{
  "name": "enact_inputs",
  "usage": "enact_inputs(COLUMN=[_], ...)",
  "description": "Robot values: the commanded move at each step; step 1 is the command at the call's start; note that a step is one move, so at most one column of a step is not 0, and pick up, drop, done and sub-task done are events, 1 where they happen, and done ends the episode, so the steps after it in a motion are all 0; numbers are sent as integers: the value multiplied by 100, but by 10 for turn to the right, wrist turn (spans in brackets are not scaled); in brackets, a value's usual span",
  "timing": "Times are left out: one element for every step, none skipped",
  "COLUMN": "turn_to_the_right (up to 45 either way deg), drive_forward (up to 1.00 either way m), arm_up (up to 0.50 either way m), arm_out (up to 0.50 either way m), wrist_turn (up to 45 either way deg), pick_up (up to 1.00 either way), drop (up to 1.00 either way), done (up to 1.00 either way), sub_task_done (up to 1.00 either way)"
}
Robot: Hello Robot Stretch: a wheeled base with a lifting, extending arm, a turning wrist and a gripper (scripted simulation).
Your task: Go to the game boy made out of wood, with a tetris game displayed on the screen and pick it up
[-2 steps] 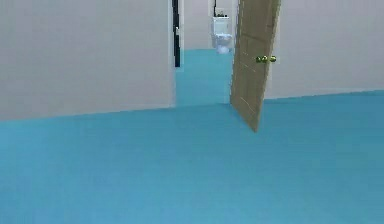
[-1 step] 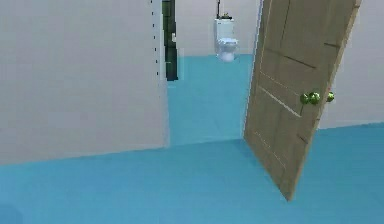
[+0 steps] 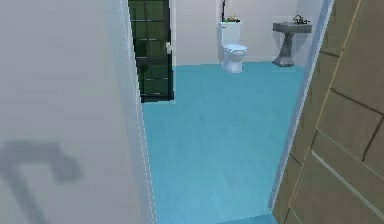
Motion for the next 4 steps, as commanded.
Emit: enact_inputs(turn_to_the_right=[60, 0, -120, 0], drive_forward=[0, 40, 0, 30], arm_up=[0, 0, 0, 0], arm_out=[0, 0, 0, 0], wrist_turn=[0, 0, 0, 0], pick_up=[0, 0, 0, 0], drop=[0, 0, 0, 0], done=[0, 0, 0, 0], sub_task_done=[0, 0, 0, 0])
